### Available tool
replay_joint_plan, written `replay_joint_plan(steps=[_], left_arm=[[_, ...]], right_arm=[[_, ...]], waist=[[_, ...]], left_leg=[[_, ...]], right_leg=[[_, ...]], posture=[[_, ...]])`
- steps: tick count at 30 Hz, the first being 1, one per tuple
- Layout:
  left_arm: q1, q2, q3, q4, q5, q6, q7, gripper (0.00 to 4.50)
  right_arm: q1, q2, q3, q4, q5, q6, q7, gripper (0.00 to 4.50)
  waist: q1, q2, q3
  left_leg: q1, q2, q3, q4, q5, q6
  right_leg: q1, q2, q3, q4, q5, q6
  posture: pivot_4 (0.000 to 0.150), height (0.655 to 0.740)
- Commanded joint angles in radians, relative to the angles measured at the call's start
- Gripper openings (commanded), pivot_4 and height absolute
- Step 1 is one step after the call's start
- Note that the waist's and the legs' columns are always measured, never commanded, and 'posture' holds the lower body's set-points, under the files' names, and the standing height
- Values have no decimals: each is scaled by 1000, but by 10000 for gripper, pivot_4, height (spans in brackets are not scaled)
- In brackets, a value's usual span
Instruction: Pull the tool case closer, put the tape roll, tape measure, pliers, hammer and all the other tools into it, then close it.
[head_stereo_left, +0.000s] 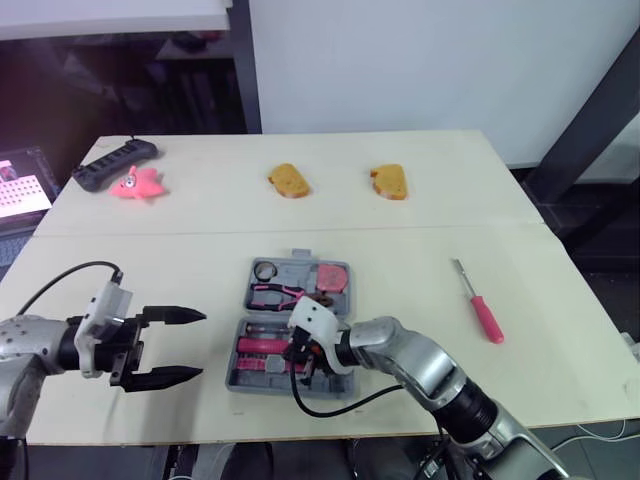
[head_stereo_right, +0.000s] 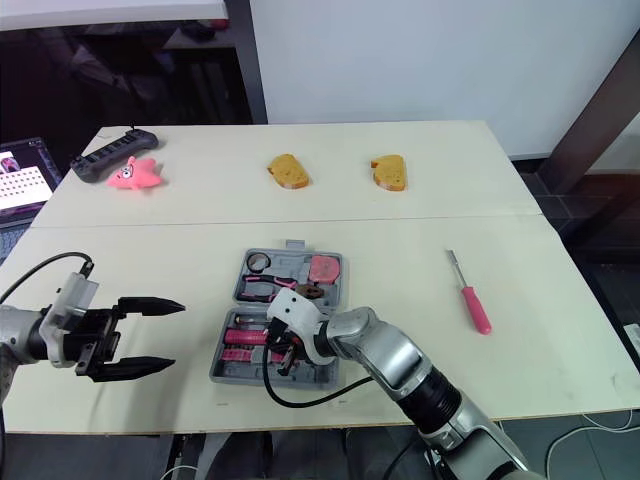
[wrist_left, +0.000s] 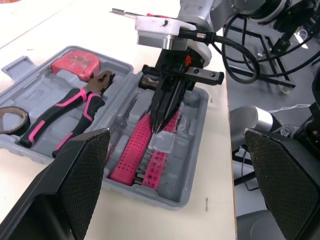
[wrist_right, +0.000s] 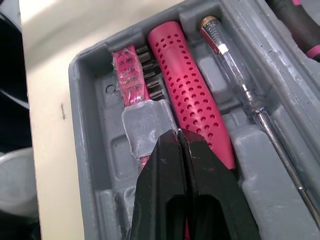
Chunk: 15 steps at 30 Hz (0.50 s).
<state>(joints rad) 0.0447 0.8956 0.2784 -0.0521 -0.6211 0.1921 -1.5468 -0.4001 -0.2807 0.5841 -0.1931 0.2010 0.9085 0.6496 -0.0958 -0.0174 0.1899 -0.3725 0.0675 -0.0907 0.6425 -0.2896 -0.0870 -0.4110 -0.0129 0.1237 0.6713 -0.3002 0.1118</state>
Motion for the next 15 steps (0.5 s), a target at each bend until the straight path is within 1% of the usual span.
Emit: replay_joint_plan(steps=[1, 4, 8, 10, 15], left_arm=[[5, 5, 15, -23, -14, 4, -1, 45000], [9, 5, 17, -27, -15, 5, 1, 45000], [7, 4, 16, -28, -16, 6, 3, 45000], [8, 4, 17, -30, -16, 8, 3, 45000], [6, 2, 17, -30, -15, 12, 4, 45000]], right_arm=[[39, -6, 0, -16, 18, -77, 42, 696], [35, 4, -59, -70, 52, -160, 77, 696], [21, 15, -102, -85, 69, -227, 99, 696], [20, 17, -108, -93, 76, -238, 108, 696], [20, 4, -69, -23, 7, -228, 74, 696]], waist=[[-1, 0, 0], [0, 0, 1], [0, 0, 1], [0, 0, 1], [1, 0, 1]], left_leg=[[0, 0, 0, 0, 0, 0], [-1, 0, 0, 0, 0, 0], [-2, 0, 0, 0, 0, 0], [-2, 0, 0, 0, 0, 0], [-2, 0, 0, 0, 0, 0]], right_leg=[[0, 0, 0, 0, 0, 0], [0, 0, 0, -1, 0, 0], [-1, 0, 0, -1, 0, 0], [-1, 0, 0, -1, 0, 0], [-1, 0, 0, -2, 0, 0]], posture=[[1500, 7400], [1500, 7400], [1500, 7400], [1500, 7400], [1500, 7400]])
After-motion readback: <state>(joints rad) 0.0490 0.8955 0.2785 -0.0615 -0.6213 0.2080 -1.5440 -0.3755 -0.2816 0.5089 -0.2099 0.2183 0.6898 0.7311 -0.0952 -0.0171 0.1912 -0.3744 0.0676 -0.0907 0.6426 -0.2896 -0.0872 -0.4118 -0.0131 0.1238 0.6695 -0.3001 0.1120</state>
